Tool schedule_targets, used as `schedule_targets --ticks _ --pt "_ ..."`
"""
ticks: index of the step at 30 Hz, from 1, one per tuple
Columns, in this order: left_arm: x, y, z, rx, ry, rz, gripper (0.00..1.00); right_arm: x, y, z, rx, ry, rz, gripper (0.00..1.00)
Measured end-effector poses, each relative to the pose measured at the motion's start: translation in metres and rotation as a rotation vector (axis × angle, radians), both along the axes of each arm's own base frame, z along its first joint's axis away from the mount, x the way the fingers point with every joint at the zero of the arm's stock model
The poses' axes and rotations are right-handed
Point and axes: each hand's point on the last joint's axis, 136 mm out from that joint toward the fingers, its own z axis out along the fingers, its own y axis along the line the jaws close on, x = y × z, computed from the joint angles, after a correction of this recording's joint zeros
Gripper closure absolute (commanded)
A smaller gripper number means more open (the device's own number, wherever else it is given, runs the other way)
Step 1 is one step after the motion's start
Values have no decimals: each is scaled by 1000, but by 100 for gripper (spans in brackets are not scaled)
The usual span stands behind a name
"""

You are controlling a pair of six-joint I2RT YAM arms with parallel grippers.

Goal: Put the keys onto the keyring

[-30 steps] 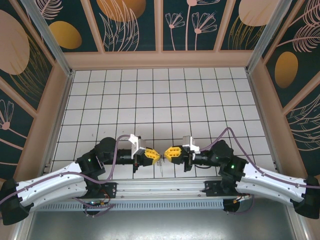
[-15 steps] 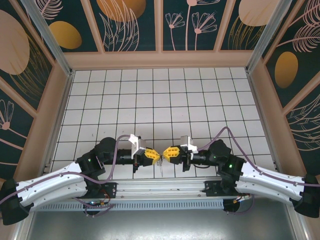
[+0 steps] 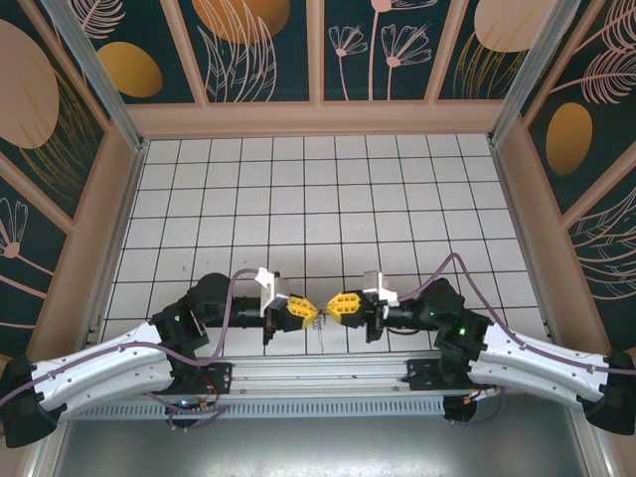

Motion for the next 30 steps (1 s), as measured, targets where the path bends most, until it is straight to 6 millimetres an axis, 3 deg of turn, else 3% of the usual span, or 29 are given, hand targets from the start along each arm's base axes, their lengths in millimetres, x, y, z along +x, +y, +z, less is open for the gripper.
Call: schedule_targets --ticks 10,30 --pt "-18 2 15 -59 -17 -99 100 -8 0 0 0 20 46 100" --pt "-15 -4 14 -11 -44 -107 100 -17 -4 -2 6 35 88 100"
